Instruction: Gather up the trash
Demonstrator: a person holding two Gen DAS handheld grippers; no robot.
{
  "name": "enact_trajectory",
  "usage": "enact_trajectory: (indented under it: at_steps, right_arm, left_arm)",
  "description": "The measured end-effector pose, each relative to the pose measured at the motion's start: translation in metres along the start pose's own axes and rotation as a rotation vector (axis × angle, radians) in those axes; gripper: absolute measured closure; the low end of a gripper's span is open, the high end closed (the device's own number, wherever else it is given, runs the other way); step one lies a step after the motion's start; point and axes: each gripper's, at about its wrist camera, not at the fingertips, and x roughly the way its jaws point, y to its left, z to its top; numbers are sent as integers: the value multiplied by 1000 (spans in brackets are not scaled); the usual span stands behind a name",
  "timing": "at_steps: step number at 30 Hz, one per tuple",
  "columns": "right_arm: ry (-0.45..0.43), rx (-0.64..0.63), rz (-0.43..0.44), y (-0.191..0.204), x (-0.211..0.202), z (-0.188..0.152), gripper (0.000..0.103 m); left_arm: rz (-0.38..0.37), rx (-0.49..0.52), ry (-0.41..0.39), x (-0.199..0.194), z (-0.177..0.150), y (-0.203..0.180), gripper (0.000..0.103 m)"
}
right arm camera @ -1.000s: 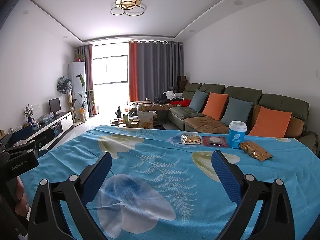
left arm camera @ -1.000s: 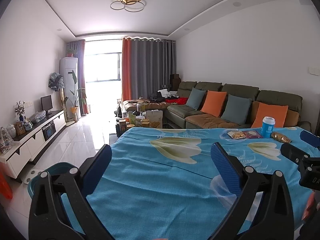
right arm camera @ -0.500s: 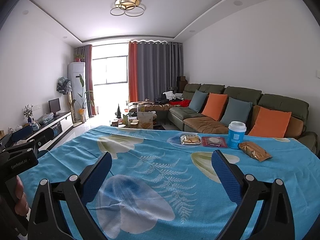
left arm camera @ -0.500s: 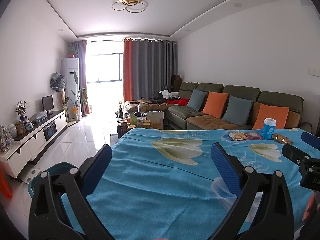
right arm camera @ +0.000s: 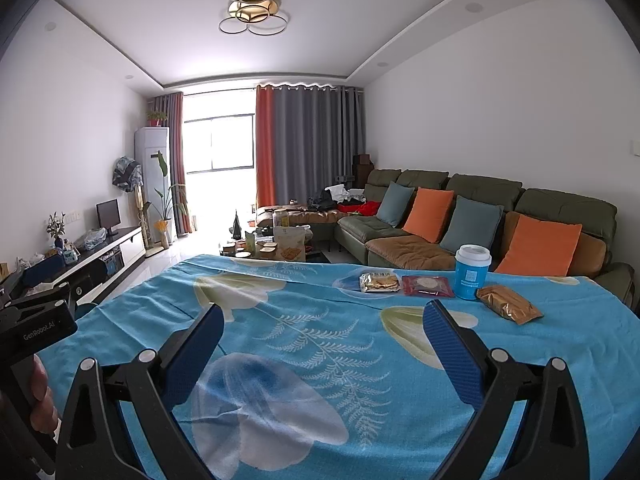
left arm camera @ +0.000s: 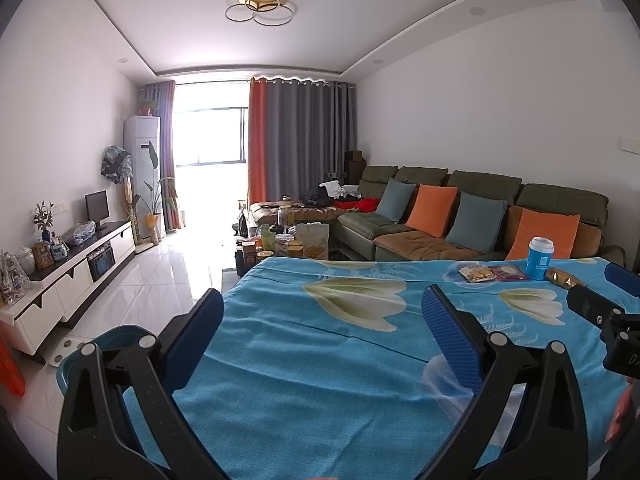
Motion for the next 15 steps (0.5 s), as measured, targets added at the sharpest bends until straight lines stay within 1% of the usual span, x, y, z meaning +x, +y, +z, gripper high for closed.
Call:
enact_trajectory:
  at_steps: [15]
  right_arm:
    - [-2,6,0,0,2,1,7]
  left_arm:
    - [6,1,-2,0,1,1,6]
